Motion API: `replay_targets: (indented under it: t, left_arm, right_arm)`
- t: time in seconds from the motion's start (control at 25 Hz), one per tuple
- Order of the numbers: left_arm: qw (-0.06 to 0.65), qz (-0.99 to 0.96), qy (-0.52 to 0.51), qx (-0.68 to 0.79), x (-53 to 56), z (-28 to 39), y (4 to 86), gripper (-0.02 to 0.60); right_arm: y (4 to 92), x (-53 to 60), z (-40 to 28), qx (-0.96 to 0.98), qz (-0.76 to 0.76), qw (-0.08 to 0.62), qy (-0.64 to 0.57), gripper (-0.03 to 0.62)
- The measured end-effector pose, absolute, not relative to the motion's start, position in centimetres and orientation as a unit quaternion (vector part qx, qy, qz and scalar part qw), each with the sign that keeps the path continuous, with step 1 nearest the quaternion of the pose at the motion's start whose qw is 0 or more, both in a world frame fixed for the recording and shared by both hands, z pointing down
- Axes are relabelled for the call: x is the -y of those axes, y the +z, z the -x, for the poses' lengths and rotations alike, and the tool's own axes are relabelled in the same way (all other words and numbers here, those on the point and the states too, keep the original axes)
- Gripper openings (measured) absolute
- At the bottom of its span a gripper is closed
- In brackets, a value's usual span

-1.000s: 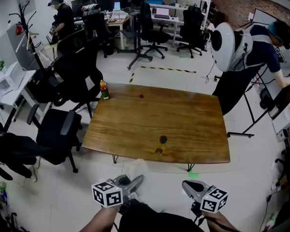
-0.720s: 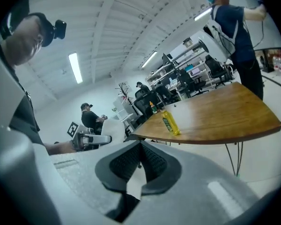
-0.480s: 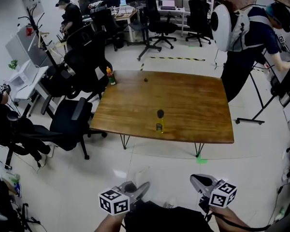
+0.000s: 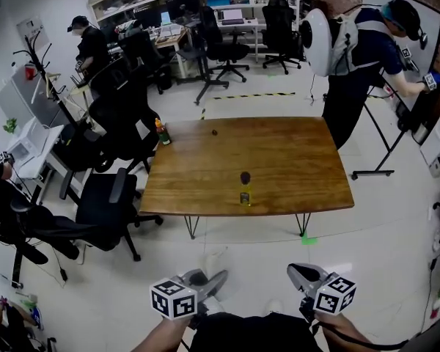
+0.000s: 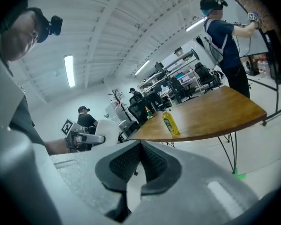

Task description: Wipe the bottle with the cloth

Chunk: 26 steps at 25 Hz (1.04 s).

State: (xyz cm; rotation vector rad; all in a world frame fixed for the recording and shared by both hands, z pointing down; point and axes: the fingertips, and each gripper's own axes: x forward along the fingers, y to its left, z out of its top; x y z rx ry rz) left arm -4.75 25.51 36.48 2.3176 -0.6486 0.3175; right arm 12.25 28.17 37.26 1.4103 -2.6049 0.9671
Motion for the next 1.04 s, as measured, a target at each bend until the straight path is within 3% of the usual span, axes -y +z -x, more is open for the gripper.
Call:
replay_targets:
  t: [0.32,1.04]
  left_arm:
    - [0.344,-0.904,0.131,0.216,-24.7,7.1,36.4,0.106]
    - [0.352,-0.905,0.116,0.209,-25.6,8.3,36.9,0.106]
  right_arm:
    - [37.4,-29.7,-9.9,0.813,-0.484,0.000,0.323,0.011]
    - [37.1,-30.3,-8.1,0.819,-0.491,0.043,0.293,0.011]
